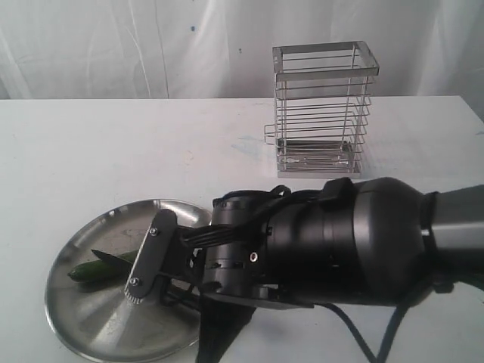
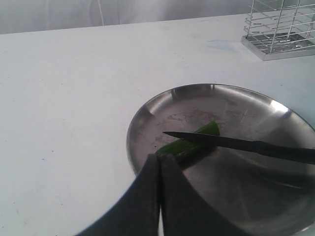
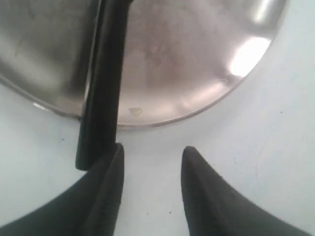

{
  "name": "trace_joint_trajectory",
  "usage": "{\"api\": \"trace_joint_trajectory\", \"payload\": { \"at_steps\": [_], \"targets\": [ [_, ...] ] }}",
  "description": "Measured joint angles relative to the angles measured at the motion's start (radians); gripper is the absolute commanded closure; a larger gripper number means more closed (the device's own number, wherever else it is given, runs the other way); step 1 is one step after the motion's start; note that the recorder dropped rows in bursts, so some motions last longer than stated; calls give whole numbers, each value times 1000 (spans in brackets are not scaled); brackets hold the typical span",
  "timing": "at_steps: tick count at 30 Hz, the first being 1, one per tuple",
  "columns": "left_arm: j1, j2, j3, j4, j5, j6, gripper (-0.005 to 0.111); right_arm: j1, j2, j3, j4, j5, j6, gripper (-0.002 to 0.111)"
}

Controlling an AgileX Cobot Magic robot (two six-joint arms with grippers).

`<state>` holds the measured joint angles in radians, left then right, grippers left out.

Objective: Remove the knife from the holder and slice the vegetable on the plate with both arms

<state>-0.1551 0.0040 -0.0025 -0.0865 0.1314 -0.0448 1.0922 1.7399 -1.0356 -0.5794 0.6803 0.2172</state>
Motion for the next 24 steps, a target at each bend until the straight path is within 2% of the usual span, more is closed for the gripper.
{"api": "trace_joint_trajectory", "payload": {
  "at_steps": [7,12,24],
  "targets": [
    [0,0,0,0,0,0,107,47,-9,-19,-5,-10,78,71],
    [0,0,0,0,0,0,107,87,-9,-19,-10,-40,78,61],
    [0,0,0,0,0,0,107,113,115,-23,-141,-65,140,61]
  ]
}}
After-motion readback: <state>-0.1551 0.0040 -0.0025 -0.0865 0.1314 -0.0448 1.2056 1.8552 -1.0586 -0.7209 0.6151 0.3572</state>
